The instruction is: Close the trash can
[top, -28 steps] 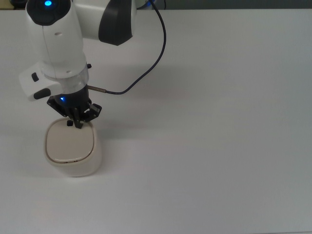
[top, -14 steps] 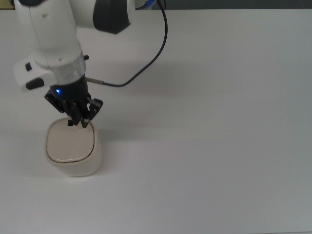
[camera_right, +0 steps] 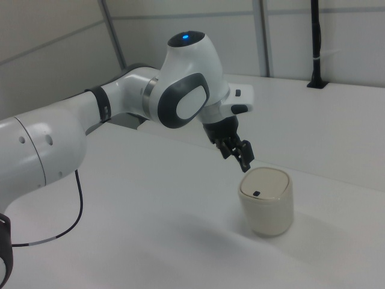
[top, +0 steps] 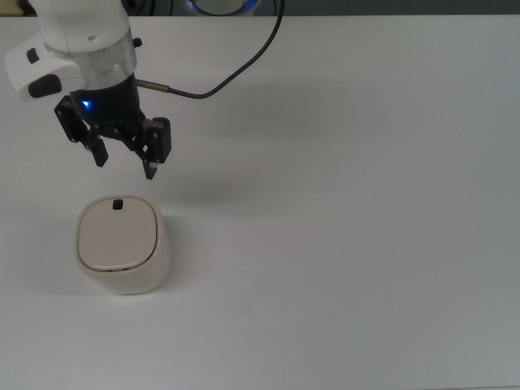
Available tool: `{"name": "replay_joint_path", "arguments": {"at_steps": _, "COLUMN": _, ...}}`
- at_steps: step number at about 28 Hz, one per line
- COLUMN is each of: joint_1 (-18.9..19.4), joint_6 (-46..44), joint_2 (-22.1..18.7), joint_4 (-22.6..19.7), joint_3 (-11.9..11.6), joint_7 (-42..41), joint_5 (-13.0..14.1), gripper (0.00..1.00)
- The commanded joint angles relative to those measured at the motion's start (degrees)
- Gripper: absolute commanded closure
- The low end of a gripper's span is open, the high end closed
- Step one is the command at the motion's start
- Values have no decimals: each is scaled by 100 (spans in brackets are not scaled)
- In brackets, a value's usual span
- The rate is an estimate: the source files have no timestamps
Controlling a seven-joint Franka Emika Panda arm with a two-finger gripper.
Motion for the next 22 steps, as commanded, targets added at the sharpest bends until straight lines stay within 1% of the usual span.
{"name": "replay_joint_path", "arguments": {"at_steps": 1, "joint_1": 54, "joint_6": -655, "joint_2": -182, "joint_4": -85, "joint_3": -18, "joint_7": -292, "joint_5": -134, "gripper": 0}}
{"name": "replay_joint_path", "arguments": {"at_steps": 7, "joint_1": 54, "joint_6": -1156, "joint_2": -349, "joint_4": -76, "joint_3": -18, "joint_7": -328, "joint_5": -134, "gripper": 0}}
{"name": "replay_joint_path", "arguments": {"at_steps": 10, "joint_1": 54, "joint_6": -1236, "joint_2": -428, "joint_4": -76, "joint_3": -18, "joint_7": -328, "joint_5": -152, "gripper": 0}}
{"name": "replay_joint_path", "arguments": {"at_steps": 16, "joint_1": 54, "joint_6": -1324, "joint_2": -463, "joint_4": -76, "joint_3": -18, "joint_7": -319, "joint_5": -318, "gripper": 0}}
{"name": "replay_joint_path", "arguments": {"at_steps": 22, "joint_1": 54, "joint_6": -1333, "joint_2": -463, "joint_4": -85, "joint_3": -18, "joint_7": -319, "joint_5": -362, "gripper": 0}}
